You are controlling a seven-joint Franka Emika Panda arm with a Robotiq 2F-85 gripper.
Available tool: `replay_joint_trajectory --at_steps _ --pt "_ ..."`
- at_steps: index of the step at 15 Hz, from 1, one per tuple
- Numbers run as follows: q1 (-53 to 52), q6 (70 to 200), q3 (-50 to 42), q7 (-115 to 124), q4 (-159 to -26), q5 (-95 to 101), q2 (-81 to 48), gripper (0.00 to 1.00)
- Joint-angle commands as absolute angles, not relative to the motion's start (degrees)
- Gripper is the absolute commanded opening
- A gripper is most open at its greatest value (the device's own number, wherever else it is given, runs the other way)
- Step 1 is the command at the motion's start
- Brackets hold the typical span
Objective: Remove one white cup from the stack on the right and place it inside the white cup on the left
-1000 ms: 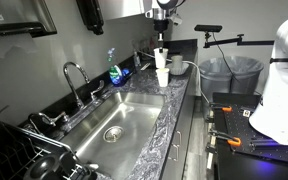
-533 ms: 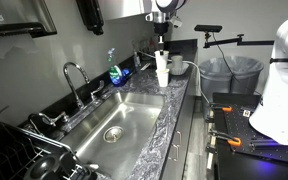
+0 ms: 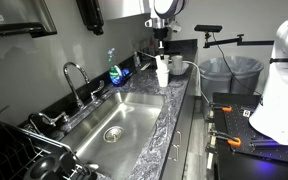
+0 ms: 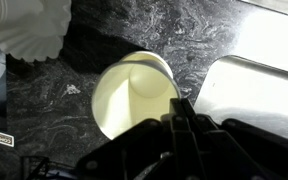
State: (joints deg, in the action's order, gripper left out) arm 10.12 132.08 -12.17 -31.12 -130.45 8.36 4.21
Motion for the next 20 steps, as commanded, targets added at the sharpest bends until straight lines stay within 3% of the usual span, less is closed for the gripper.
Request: replay_joint_trajectory --at_steps 1,20 --pt "10.0 131.8 -11.6 -29.1 -129.8 10.0 3.4 0.01" --pt "10.0 131.8 -10.3 -27.7 -126.9 13.6 -3.8 0.01"
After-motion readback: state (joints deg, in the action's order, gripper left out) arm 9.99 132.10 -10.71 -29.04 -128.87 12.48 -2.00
